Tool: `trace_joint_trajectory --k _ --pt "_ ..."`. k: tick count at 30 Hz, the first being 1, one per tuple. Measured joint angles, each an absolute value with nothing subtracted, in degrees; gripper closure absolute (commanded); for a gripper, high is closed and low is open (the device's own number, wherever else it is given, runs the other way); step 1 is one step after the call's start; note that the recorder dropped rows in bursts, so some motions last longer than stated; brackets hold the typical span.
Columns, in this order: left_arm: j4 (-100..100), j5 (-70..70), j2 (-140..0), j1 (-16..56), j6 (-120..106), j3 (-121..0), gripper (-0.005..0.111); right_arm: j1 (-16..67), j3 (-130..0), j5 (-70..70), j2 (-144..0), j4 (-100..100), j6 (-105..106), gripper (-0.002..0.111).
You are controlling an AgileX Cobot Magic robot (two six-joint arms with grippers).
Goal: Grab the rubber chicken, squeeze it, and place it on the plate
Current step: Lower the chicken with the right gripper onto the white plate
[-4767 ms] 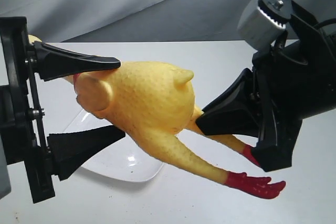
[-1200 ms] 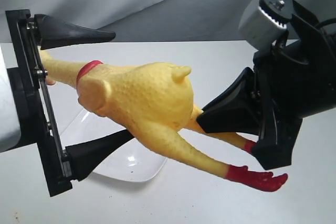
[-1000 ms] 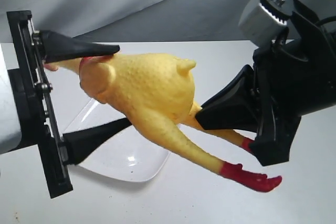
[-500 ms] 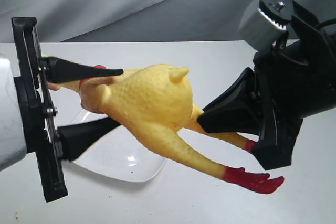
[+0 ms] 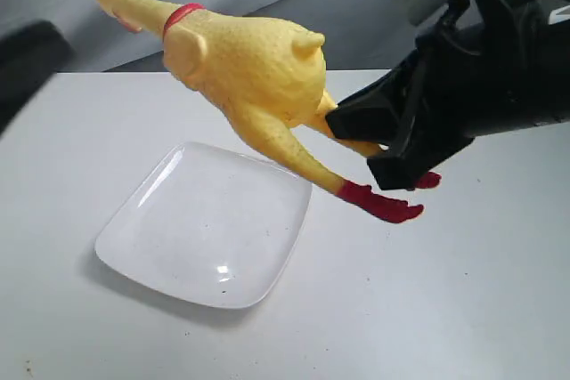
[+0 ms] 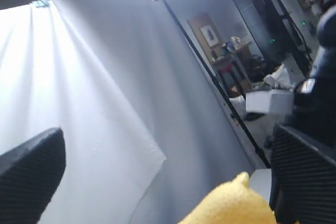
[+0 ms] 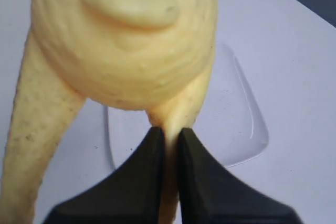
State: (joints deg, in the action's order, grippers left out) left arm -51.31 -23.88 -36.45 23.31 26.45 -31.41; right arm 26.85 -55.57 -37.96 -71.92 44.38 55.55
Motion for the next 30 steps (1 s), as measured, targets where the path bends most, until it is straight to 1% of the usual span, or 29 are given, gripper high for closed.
trace_joint_trajectory --k 4,6,7,9,13,20,24,25,27,29,30 --pt "-49.74 -18.97 -31.73 23.31 27.62 -31.41 0.003 26.85 -55.57 -33.79 -77.82 44.48 57.21 0.108" --pt "-49.34 -13.11 -29.26 23.31 27.76 -31.41 0.003 26.85 -55.57 -29.21 -85.24 44.88 58.68 0.108" --pt "-49.22 -12.32 -29.14 23.31 27.86 -31.41 0.003 27.00 -55.57 -27.88 -86.68 45.19 59.31 0.108" --pt "-49.09 -11.09 -29.00 23.31 28.34 -31.41 0.003 28.60 -55.57 -23.19 -91.42 46.51 61.27 0.108" --pt "-48.88 -10.58 -29.00 23.31 30.47 -31.41 0.003 35.61 -55.57 -12.17 -99.80 47.97 62.70 0.108" --pt "-48.73 -9.14 -29.00 23.31 30.67 -31.41 0.003 36.54 -55.45 -10.56 -101.95 48.96 60.32 0.108" --pt "-48.73 -9.14 -29.00 23.31 30.83 -31.41 0.003 36.54 -52.92 -10.24 -101.95 48.96 60.23 0.107" --pt "-48.73 -9.14 -29.00 23.31 30.83 -31.41 0.003 36.54 -52.23 -10.08 -101.95 48.96 60.23 0.103" --pt "-48.73 -9.14 -29.00 23.31 30.83 -31.41 0.003 36.54 -51.10 -9.81 -101.95 48.96 60.23 0.088" --pt "-48.73 -9.14 -29.00 23.31 30.83 -31.41 0.003 36.54 -50.56 -9.65 -101.95 48.96 60.23 0.065" --pt "-48.73 -9.14 -29.00 23.31 30.83 -31.41 0.003 36.54 -50.31 -9.76 -101.95 48.96 60.23 0.055"
